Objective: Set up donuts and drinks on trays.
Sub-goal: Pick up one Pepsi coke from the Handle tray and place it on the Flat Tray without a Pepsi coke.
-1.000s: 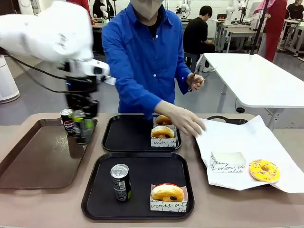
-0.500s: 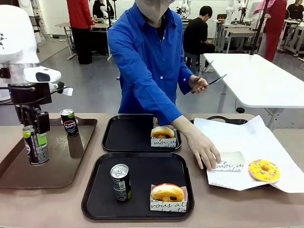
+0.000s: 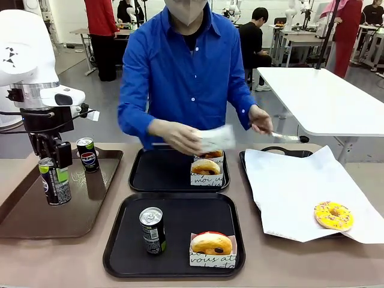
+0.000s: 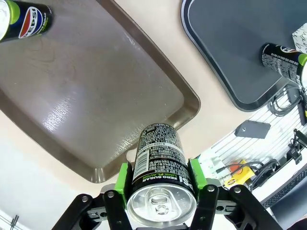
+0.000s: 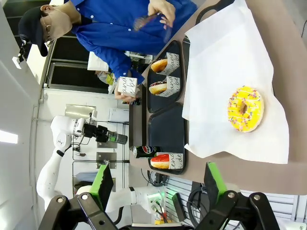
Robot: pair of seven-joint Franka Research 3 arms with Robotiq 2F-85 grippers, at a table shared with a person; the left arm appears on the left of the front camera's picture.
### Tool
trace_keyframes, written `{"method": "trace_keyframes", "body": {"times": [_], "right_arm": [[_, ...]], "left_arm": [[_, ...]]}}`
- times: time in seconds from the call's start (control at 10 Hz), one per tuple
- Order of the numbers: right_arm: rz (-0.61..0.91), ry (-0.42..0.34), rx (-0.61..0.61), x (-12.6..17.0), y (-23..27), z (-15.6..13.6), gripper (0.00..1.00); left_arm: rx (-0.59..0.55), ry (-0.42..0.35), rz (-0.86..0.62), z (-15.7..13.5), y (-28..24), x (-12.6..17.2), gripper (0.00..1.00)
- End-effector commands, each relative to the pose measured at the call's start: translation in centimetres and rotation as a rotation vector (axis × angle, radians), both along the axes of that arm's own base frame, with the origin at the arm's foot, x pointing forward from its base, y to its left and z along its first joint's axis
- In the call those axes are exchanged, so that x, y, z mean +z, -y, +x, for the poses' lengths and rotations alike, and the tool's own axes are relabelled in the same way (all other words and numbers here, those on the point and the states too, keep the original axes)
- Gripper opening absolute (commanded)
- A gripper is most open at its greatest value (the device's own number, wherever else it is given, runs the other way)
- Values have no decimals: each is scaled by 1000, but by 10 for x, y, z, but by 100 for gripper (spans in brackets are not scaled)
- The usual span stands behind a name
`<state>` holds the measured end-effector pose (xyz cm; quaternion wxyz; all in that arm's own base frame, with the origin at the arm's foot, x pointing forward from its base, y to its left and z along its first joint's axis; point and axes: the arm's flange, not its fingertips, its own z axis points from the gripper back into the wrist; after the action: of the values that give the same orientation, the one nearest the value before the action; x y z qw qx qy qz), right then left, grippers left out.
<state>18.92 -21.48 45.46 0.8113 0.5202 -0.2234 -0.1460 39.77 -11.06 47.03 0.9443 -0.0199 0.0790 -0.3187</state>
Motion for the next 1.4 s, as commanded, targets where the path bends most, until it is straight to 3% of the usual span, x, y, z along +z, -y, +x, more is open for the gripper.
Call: {"method": "trace_keyframes", "body": {"times": [0.0, 1.3], "right_arm": [[17, 30, 2, 1, 2, 2, 100], [17, 30, 2, 1, 2, 2, 100]], "left_arm": [[22, 32, 3, 1, -2, 6, 58], [2, 6, -2, 1, -1, 1, 58]]}}
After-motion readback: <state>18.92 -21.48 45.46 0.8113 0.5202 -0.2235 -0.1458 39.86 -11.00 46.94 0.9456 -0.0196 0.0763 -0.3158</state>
